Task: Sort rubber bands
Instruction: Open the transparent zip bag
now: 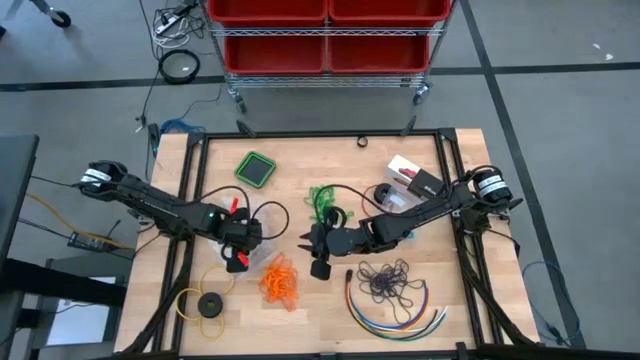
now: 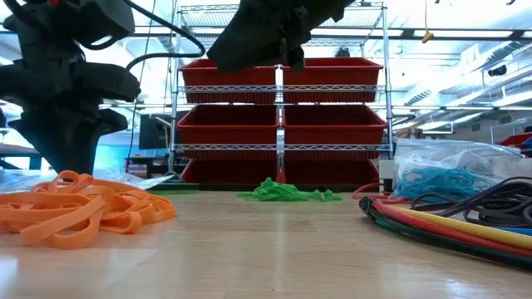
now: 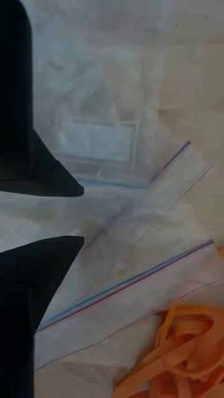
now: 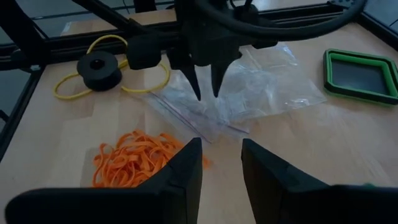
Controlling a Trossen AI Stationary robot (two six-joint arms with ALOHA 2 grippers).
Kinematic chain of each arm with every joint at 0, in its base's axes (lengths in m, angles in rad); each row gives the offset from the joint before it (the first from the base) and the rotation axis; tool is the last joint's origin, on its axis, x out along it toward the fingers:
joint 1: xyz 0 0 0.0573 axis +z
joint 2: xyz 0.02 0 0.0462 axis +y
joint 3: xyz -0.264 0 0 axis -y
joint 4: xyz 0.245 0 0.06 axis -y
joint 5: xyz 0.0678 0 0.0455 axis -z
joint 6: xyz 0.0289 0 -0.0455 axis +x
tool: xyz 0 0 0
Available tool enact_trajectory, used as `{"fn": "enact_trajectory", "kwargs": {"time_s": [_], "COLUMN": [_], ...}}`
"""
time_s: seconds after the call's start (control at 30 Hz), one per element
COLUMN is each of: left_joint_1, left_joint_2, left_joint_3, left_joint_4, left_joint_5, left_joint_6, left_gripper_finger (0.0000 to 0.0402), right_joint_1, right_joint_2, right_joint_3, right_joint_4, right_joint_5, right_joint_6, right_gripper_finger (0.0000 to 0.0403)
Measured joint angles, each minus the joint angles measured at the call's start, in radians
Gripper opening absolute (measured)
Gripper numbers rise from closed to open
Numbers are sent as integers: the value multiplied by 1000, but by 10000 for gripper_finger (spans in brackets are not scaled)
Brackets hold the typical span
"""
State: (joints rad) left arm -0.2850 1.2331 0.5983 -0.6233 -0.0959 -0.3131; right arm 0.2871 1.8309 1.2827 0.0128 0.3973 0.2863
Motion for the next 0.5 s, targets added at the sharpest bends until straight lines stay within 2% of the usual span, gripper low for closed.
{"fn": "enact_trajectory", "kwargs": {"time_s": [0.17,0.27,0.43,0.5], "left_joint_1": [-56,-105,-137,-136], "left_joint_2": [0,0,14,21], "left_joint_3": [0,1,1,0], "left_joint_4": [41,81,46,36], "left_joint_5": [59,64,-96,-116], "left_joint_6": [40,53,79,98], "left_gripper_finger": [81,75,88,93], "right_joint_1": [0,0,0,0], "right_joint_2": [0,0,0,0], "right_joint_3": [0,0,0,0], "right_joint_4": [0,0,1,1], "right_joint_5": [0,0,0,0], "right_joint_6": [1,0,4,7], "right_gripper_finger": [103,103,103,103]}}
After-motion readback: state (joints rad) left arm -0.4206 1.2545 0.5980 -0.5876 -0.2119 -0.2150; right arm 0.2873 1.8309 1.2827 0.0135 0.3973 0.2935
